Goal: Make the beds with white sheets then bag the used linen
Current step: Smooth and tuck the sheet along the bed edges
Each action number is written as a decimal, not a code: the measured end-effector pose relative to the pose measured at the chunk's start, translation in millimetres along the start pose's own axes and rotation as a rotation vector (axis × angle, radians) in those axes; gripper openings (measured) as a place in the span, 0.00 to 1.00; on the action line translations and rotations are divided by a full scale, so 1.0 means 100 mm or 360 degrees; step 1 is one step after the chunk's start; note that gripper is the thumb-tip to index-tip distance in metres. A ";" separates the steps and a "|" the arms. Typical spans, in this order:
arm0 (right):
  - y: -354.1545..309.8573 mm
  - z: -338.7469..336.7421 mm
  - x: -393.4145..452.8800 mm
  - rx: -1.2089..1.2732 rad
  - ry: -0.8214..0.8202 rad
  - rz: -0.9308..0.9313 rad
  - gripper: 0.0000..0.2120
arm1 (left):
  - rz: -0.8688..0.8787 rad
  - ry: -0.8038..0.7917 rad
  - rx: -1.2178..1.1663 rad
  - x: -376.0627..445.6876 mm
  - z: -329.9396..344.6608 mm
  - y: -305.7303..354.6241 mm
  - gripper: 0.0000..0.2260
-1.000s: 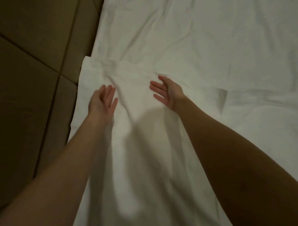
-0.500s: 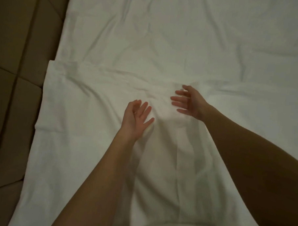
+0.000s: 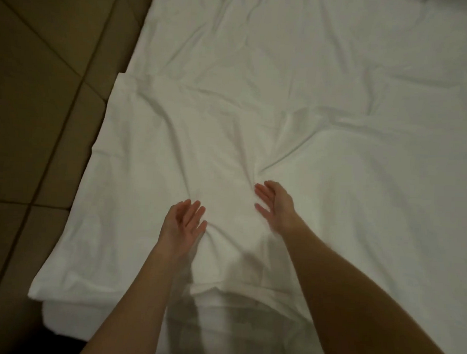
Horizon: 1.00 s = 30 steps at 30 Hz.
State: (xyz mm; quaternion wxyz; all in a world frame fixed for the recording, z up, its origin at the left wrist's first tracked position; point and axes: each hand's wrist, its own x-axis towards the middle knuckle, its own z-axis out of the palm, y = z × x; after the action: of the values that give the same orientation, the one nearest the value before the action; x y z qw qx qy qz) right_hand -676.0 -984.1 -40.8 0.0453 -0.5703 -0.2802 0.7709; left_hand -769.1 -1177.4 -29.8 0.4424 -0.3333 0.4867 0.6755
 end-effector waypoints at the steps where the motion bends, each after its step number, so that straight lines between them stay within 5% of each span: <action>1: 0.19 -0.04 -0.11 0.0032 -0.0008 0.0041 0.09 | -0.0011 0.0018 0.0005 -0.06 -0.10 -0.07 0.07; 10: 1.57 -0.35 -0.96 0.0167 0.0126 0.0199 0.10 | -0.0165 0.0080 0.0053 -0.64 -1.30 -0.44 0.07; 18: 2.56 -0.55 -1.50 -0.0095 0.0355 0.0720 0.30 | -0.0371 0.0301 0.0342 -0.85 -2.06 -0.70 0.14; 24: 2.34 -0.54 -1.44 0.0567 0.0874 -0.0050 0.26 | -0.0068 0.0442 0.0152 -0.72 -1.96 -0.56 0.21; 30: 2.25 -0.58 -1.49 0.0833 0.0762 -0.0241 0.22 | 0.0364 0.0621 0.0120 -0.65 -2.13 -0.34 0.19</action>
State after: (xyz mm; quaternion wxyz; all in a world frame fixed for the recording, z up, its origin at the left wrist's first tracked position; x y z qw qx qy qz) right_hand -515.7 -1208.7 -33.3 0.3110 -0.6813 -0.0965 0.6556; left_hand -708.6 -1393.7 -49.6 0.2727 -0.3836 0.6225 0.6254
